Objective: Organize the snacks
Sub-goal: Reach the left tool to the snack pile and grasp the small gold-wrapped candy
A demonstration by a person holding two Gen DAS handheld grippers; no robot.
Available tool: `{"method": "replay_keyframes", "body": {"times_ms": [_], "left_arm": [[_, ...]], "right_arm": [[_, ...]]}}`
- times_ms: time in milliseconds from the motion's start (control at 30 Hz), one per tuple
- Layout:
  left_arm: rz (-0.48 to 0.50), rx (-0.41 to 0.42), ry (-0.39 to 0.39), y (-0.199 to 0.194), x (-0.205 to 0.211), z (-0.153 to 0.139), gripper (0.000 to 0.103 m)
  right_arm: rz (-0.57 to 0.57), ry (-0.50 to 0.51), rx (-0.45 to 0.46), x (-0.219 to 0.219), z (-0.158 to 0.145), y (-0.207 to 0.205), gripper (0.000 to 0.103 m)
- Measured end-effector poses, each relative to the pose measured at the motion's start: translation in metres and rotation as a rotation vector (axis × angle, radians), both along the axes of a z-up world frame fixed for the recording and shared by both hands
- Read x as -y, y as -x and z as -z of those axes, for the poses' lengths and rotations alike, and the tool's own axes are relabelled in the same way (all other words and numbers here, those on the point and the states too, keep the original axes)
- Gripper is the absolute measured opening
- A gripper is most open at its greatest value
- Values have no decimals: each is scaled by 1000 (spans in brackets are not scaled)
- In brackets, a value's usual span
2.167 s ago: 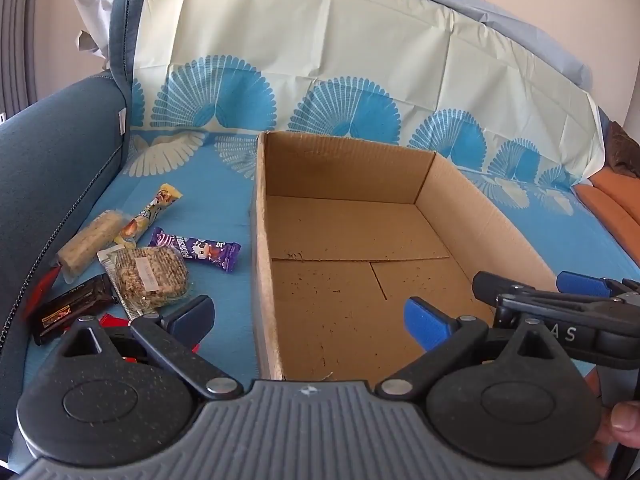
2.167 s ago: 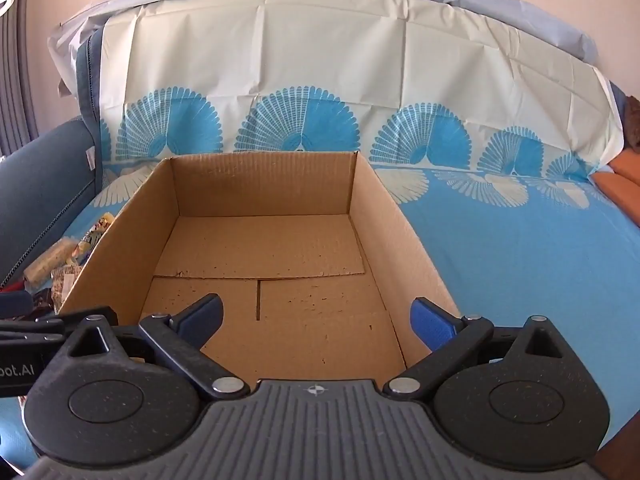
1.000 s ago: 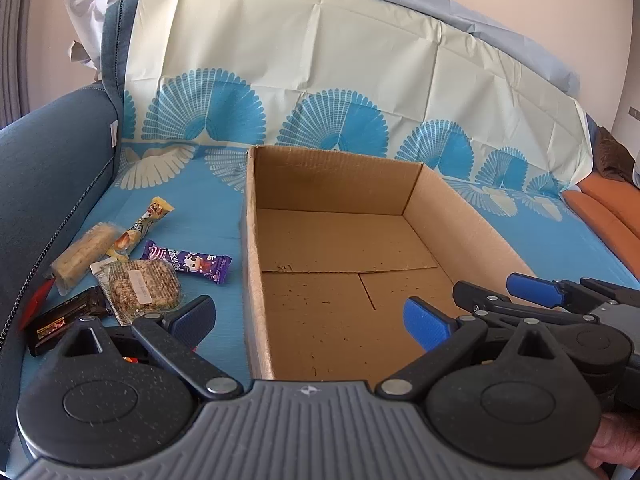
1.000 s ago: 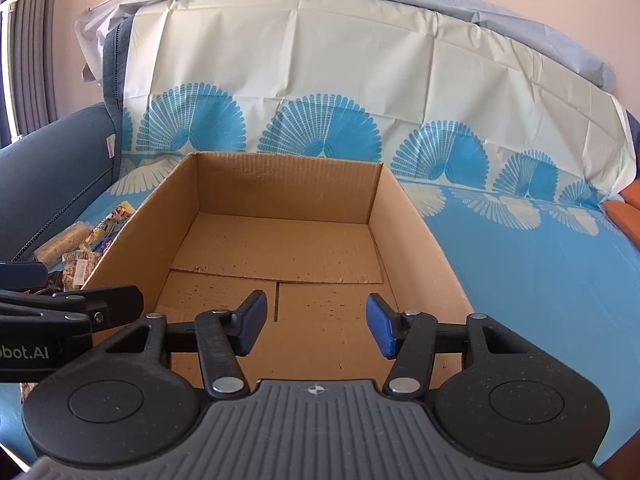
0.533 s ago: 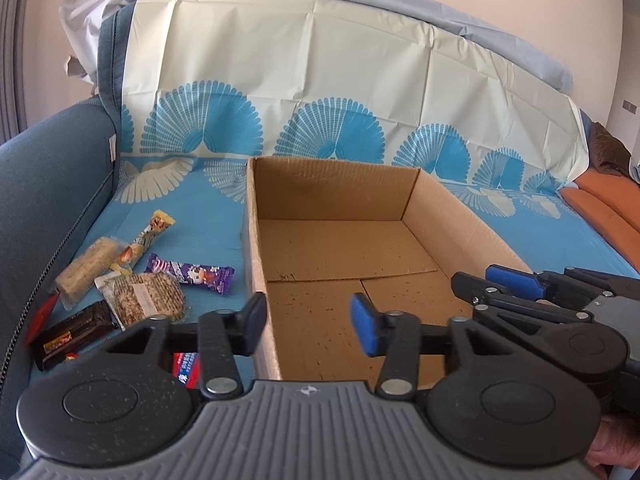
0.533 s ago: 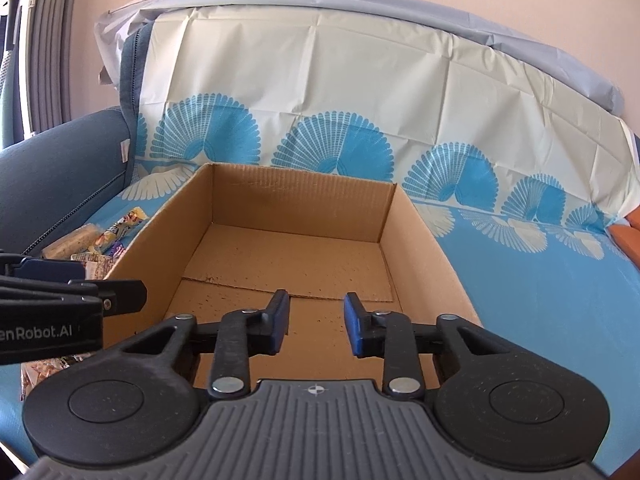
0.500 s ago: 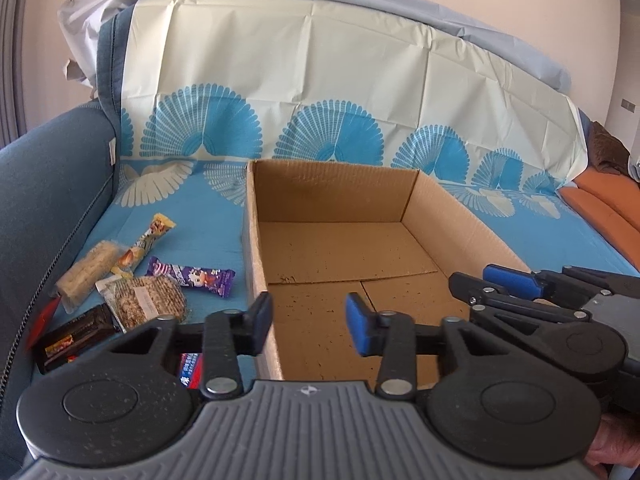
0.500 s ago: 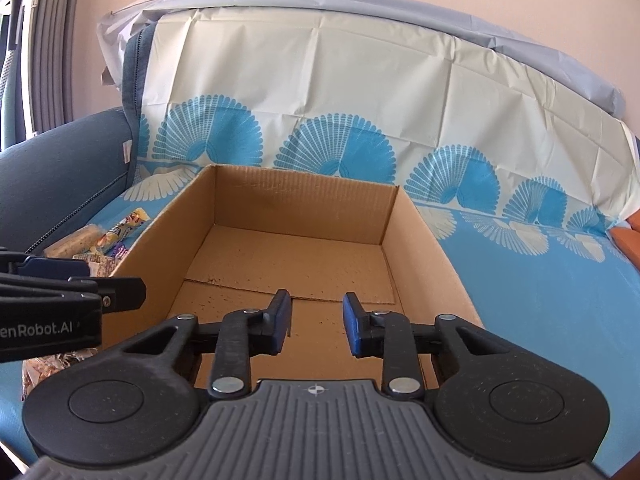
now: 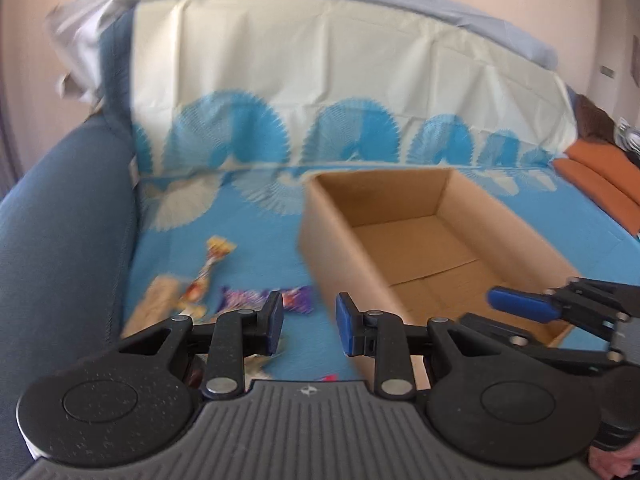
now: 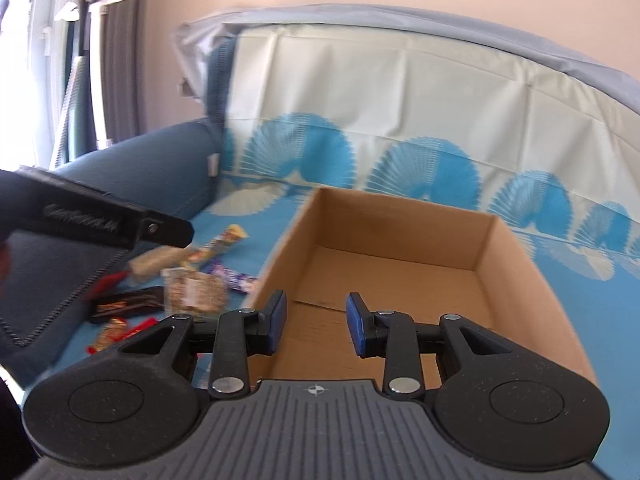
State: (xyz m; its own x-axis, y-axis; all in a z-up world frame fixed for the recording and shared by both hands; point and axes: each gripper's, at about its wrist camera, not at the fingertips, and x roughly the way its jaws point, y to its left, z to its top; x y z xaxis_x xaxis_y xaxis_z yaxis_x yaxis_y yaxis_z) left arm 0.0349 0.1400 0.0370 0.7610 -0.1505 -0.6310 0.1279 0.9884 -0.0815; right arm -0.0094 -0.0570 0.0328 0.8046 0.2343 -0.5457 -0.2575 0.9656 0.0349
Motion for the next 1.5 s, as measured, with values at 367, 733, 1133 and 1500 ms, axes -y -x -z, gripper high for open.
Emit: {"method": "replay_keyframes", "body": {"times_ms": [367,733,1133,1500], "left_arm": [[-320,-345,327,-20,-117,56,34],[-279,-504,98,-36,-104,90,43],[-273,-573,-5,-48,-93,109,41],[-259,-546,4,-46,-93,104,19]], "right_arm": [[-316,0,-125,-111,38,12,58],[-292,70,-282,-134,92,-3,89],[-280,14,-414,-130,112,-23,87],[-274,-15,-356,-126,106,-19,70]]}}
